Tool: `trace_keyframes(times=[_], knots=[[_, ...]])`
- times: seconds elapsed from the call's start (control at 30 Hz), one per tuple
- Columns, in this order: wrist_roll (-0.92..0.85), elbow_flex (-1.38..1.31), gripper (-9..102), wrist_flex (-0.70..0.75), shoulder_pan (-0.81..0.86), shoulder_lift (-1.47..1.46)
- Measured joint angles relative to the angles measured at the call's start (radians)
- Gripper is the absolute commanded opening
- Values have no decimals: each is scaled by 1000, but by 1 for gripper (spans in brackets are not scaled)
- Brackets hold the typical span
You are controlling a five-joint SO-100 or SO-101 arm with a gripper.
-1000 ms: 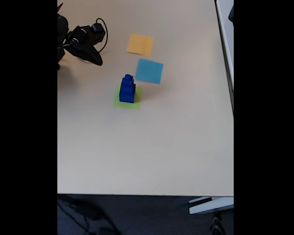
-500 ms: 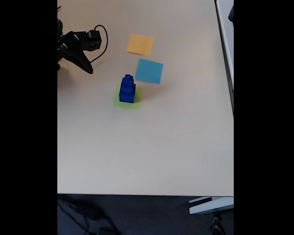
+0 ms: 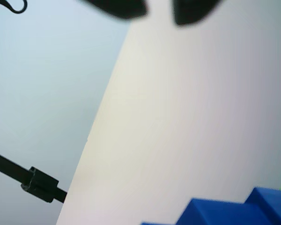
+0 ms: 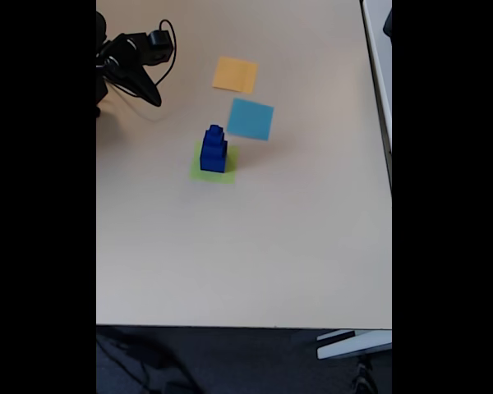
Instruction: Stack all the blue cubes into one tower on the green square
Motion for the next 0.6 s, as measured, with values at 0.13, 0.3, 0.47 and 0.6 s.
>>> trace_keyframes(times=[0.13,0.3,0.47,0.6], knots=[[98,-2,0,14,-9,-58],[230,-52,0,17,-17,-138],[388,-101,0,48,-35,-199],[499,-190,0,121,-46,-302]])
